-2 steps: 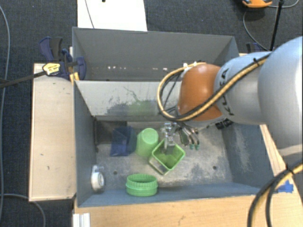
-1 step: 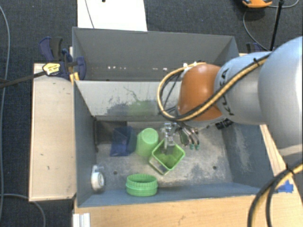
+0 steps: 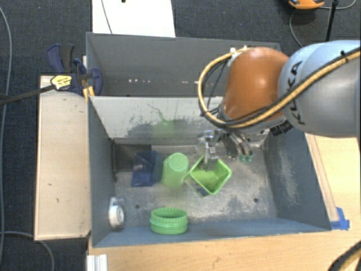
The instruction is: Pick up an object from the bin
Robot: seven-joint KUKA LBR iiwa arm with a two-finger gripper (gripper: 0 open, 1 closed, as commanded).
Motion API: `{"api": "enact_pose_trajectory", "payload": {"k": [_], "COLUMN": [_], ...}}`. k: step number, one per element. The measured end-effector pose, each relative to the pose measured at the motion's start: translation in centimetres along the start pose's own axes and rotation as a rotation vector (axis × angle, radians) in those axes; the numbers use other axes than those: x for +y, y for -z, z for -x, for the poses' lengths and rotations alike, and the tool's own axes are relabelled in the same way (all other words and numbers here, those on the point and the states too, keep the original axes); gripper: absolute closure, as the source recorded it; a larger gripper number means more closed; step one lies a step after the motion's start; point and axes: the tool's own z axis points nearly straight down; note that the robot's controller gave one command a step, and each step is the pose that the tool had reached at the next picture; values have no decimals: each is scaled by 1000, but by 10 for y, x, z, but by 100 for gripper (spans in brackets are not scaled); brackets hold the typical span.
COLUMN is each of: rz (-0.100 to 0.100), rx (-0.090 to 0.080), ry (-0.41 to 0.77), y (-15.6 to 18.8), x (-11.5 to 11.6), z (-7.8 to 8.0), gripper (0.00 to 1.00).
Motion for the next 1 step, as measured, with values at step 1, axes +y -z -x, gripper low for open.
{"api": "enact_pose_trajectory", "payload": {"k": [1], "rz": [0], "rx": [0], "ry": [1], "y": [0], "x": [0], "z": [0], "gripper": [100]}}
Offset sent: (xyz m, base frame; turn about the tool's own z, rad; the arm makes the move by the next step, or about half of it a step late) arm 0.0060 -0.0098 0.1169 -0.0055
